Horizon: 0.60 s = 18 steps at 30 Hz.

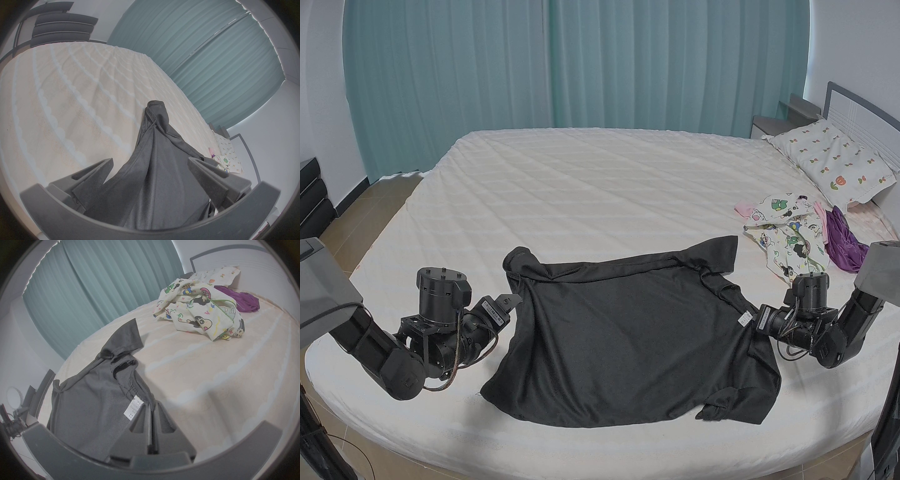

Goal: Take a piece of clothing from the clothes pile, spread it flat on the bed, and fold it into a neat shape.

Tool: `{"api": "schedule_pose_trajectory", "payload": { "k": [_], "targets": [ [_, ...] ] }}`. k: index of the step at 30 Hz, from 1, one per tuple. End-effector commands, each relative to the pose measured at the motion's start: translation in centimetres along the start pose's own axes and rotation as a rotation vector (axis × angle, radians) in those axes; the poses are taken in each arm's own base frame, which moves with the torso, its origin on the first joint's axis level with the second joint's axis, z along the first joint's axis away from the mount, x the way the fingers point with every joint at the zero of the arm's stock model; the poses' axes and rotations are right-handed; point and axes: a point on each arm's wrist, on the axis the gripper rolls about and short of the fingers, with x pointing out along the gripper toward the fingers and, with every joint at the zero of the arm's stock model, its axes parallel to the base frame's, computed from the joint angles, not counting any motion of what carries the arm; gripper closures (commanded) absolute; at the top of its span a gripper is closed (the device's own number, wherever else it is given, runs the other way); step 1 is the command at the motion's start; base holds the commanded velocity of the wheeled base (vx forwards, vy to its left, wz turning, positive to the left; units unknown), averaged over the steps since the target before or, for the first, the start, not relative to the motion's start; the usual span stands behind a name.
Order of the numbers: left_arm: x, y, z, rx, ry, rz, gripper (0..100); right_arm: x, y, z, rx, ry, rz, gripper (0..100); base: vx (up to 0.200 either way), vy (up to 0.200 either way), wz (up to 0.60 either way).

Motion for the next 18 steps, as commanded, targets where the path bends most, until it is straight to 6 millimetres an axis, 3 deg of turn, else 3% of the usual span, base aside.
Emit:
{"api": "schedule_pose_trajectory", "payload": {
  "k": [1,5,6,18],
  "targets": [
    [0.1,0.1,0.0,0.0,0.001,0.002,0,-0.1,-2.3,1.2,0.045,0.004,0.013,100,0.0,0.0,0.0],
    [0.1,0.1,0.0,0.0,0.001,0.002,0,-0.4,-3.5,1.5,0.069,0.027,0.038,100,0.0,0.0,0.0],
    [0.1,0.1,0.0,0.0,0.001,0.002,0,-0.3,-3.9,1.5,0.075,0.033,0.034,0,0.0,0.0,0.0],
    [0.1,0.1,0.0,0.0,0.001,0.002,0,0.1,-3.5,1.9,0.103,-0.016,0.086,0,0.0,0.0,0.0]
  ]
}}
